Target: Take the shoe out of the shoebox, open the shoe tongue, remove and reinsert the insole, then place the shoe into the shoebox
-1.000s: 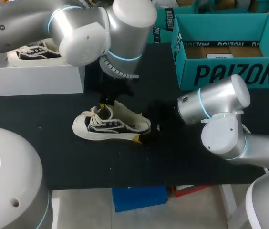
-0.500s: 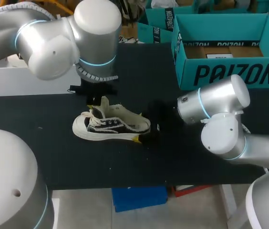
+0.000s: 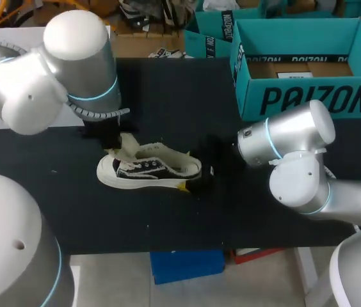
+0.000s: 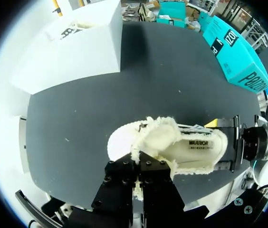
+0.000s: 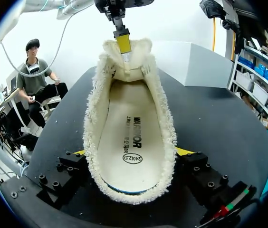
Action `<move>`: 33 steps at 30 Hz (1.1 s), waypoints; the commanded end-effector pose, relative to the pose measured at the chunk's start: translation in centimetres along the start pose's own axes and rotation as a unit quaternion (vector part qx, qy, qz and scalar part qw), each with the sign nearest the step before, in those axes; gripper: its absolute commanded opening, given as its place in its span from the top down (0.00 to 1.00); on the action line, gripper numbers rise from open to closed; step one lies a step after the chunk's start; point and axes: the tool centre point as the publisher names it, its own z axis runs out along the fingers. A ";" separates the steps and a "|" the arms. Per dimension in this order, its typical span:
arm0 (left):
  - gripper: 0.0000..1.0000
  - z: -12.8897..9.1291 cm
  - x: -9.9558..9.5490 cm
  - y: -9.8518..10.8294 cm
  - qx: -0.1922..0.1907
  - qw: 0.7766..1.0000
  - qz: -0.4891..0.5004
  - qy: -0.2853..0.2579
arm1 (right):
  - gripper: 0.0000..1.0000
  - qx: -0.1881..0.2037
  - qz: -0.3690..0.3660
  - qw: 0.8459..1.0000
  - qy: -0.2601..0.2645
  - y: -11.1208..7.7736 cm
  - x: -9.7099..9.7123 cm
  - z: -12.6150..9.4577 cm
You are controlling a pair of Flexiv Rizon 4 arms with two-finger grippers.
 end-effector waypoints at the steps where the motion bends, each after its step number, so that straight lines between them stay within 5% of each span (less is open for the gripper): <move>1: 1.00 0.8 -0.8 -0.1 -0.001 0.991 -0.002 0.133 | 1.00 0.001 0.001 1.000 -0.001 -0.1 0.0 0.2; 9: 1.00 1.1 -1.0 0.0 -0.007 0.991 0.000 0.131 | 1.00 0.001 0.001 1.000 -0.001 -0.1 0.0 0.2; 10: 0.73 1.0 -0.9 0.0 -0.008 0.991 0.002 0.131 | 1.00 0.001 0.001 1.000 -0.001 -0.1 0.0 0.2; 11: 0.19 0.8 -0.9 0.0 -0.013 0.991 0.007 0.135 | 1.00 0.001 0.001 1.000 -0.001 -0.1 0.0 0.2; 12: 0.00 0.5 -0.9 -0.1 -0.013 0.990 0.016 0.143 | 1.00 0.001 0.001 1.000 -0.001 -0.1 0.0 0.2; 19: 0.00 -4.1 -0.1 0.1 -0.012 0.960 0.179 0.214 | 1.00 0.001 0.001 1.000 -0.001 -0.1 0.0 0.2; 24: 0.00 -7.6 1.6 0.7 -0.011 0.894 0.370 0.251 | 1.00 0.001 0.001 1.000 -0.001 -0.1 0.0 0.2; 27: 1.00 -9.0 2.8 1.0 -0.029 0.836 0.475 0.273 | 1.00 0.001 0.001 1.000 -0.001 -0.1 0.0 0.2; 33: 1.00 -9.2 5.2 0.8 -0.082 0.724 0.632 0.264 | 1.00 0.001 0.001 1.000 -0.001 -0.1 0.0 0.2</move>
